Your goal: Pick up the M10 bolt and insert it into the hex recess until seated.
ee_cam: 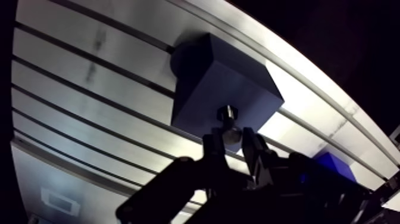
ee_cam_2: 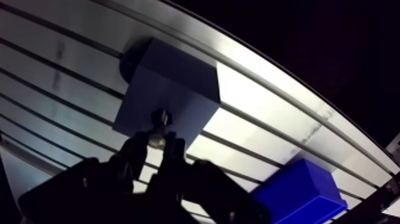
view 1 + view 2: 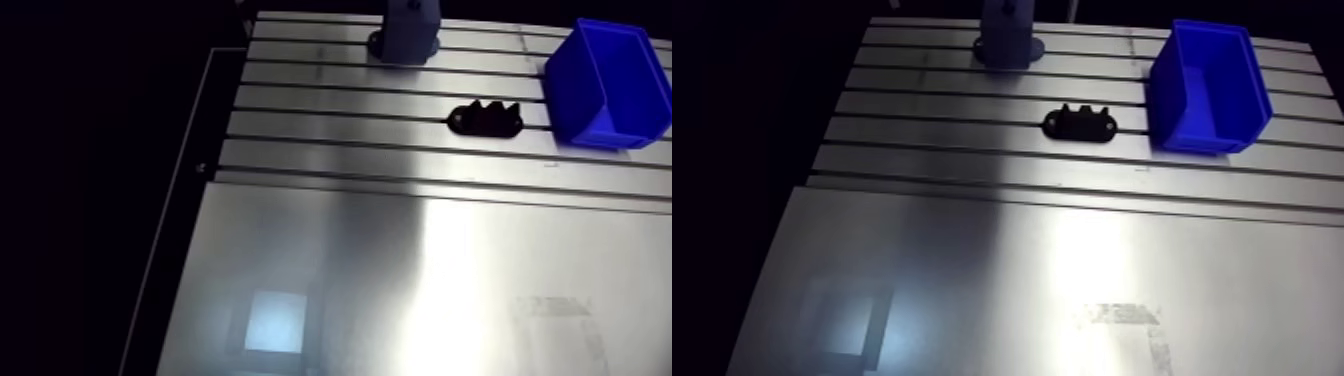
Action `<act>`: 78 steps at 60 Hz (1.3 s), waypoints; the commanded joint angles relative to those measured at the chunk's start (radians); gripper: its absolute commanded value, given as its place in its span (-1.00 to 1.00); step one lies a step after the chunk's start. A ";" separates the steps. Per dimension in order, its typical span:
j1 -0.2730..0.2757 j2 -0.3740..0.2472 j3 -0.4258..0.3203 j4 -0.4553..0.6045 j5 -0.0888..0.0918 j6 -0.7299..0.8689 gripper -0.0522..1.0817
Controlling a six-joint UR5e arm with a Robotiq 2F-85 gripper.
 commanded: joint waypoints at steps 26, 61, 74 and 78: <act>-0.003 -0.024 0.019 -0.085 0.006 0.053 -0.43; -0.003 -0.058 0.076 -0.090 0.004 0.419 -0.46; -0.004 -0.077 0.133 -0.171 0.008 0.433 -0.38; -0.003 -0.095 0.172 -0.241 0.014 0.427 -0.33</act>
